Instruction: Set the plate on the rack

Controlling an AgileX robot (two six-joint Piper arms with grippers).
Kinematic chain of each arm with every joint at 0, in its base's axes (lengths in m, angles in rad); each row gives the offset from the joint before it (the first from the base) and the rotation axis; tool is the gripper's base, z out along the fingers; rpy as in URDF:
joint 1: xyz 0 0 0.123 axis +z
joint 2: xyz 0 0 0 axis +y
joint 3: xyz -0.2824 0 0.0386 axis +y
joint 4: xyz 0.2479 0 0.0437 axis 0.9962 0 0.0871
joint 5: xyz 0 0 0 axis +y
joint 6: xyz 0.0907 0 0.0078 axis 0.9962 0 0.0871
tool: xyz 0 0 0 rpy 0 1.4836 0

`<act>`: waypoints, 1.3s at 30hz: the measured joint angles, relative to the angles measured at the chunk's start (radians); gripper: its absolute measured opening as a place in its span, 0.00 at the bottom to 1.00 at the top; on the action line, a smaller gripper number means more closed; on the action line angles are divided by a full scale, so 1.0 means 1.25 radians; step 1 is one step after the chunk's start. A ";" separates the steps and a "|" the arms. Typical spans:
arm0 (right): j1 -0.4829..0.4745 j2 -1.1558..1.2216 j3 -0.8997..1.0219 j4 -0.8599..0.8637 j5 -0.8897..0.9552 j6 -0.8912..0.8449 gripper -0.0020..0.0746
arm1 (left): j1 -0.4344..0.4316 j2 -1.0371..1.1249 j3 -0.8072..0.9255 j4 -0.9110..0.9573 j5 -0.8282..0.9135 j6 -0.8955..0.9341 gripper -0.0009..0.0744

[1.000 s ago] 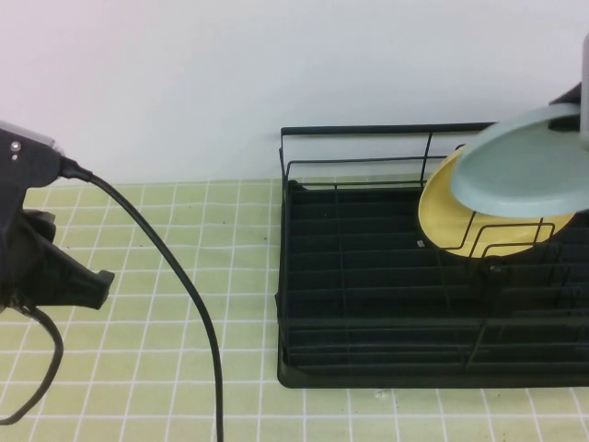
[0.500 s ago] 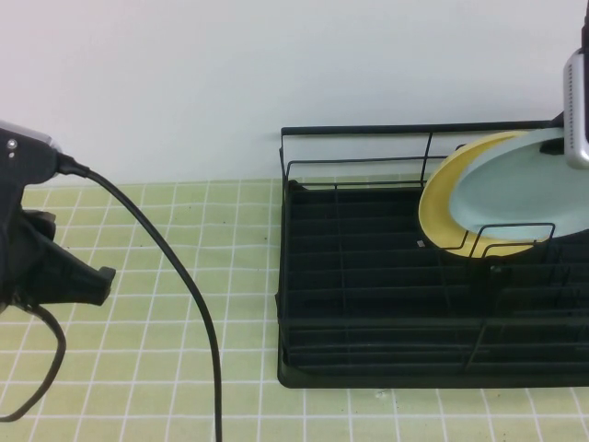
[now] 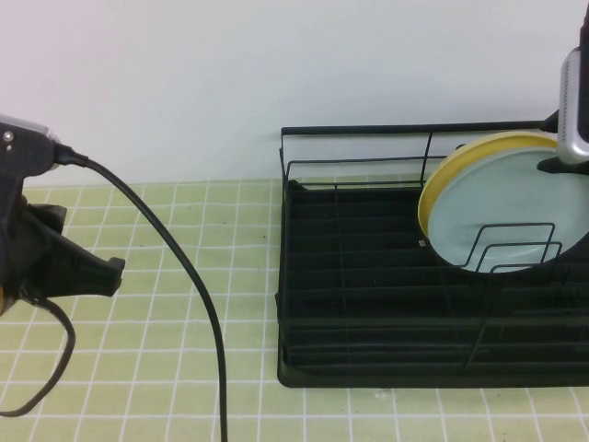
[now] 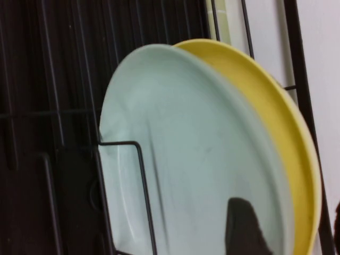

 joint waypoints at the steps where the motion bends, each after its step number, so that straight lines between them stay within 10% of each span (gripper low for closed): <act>1: 0.000 -0.002 0.000 0.000 0.000 0.002 0.50 | 0.000 0.000 0.000 0.000 0.000 0.000 0.01; 25: 0.000 -0.157 0.000 0.303 -0.087 0.002 0.48 | 0.000 -0.123 0.054 0.027 -0.239 -0.021 0.01; 33: 0.000 -0.312 0.000 0.651 -0.166 0.001 0.19 | 0.000 -0.280 0.130 0.107 -0.347 -0.021 0.01; 39: 0.000 -0.424 0.007 0.664 -0.159 0.117 0.03 | 0.000 -0.401 0.218 0.138 -0.457 -0.022 0.01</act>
